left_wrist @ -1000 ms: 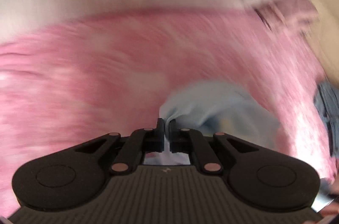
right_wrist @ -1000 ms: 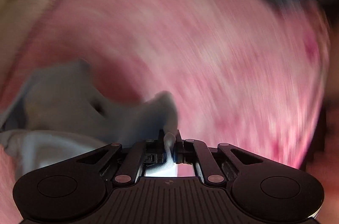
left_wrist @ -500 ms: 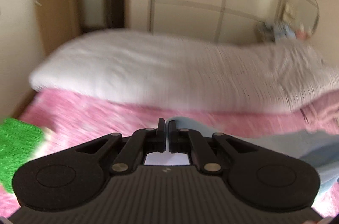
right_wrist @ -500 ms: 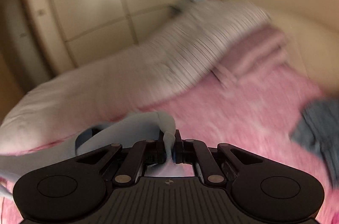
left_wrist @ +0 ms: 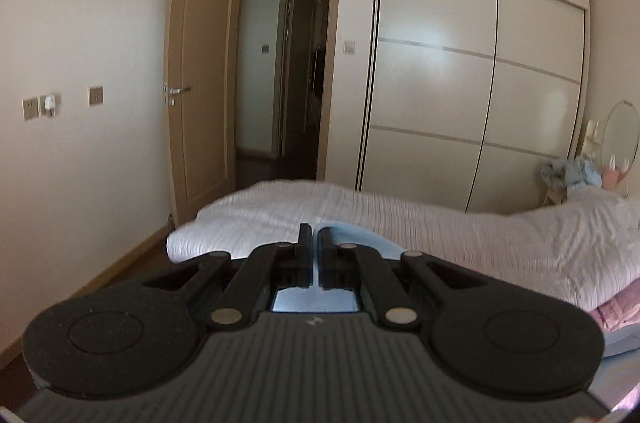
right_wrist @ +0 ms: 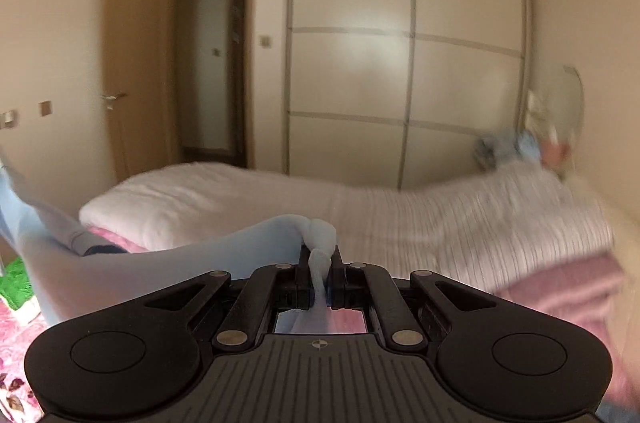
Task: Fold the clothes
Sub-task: 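Lift the sweatshirt with both grippers and shake it out above the bed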
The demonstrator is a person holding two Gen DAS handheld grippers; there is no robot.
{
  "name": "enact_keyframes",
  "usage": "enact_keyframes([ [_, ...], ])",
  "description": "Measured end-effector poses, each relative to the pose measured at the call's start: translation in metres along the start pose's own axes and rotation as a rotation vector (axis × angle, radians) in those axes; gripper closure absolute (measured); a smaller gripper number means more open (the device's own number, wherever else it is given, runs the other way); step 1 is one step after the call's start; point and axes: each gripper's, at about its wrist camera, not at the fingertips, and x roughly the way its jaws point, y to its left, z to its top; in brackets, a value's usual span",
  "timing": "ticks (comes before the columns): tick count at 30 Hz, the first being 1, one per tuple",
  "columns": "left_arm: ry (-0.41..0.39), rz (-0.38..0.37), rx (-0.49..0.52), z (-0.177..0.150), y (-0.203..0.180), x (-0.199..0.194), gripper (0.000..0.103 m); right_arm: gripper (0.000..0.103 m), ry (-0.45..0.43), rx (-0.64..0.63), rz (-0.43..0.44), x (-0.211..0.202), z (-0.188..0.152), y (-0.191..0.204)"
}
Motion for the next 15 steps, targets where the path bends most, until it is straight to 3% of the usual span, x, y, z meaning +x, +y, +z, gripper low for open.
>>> enact_keyframes([
  [1,-0.013,0.004,0.008,0.006,0.001,0.011,0.101,0.099,-0.011,-0.010,0.007,0.001,0.008,0.002],
  [3,0.000,0.008,0.027,0.012,0.003,0.049,0.101,0.099,0.041,0.025,-0.012,0.047,0.016,-0.003],
  [6,0.086,-0.036,0.033,0.009,-0.007,0.141,0.099,0.098,0.118,0.078,-0.040,0.115,0.028,-0.011],
  [8,0.156,-0.013,0.059,-0.007,-0.024,0.202,0.090,0.089,0.172,0.113,-0.064,0.162,0.036,-0.016],
  [9,0.193,0.002,0.085,-0.018,-0.031,0.228,0.090,0.076,0.216,0.127,-0.118,0.191,0.032,-0.020],
  [11,0.257,0.035,0.121,-0.045,-0.041,0.255,0.089,0.072,0.282,0.132,-0.214,0.229,0.019,-0.018],
  [15,0.396,0.026,0.096,-0.108,-0.037,0.270,0.082,0.051,0.343,0.203,-0.160,0.232,-0.024,-0.012],
])
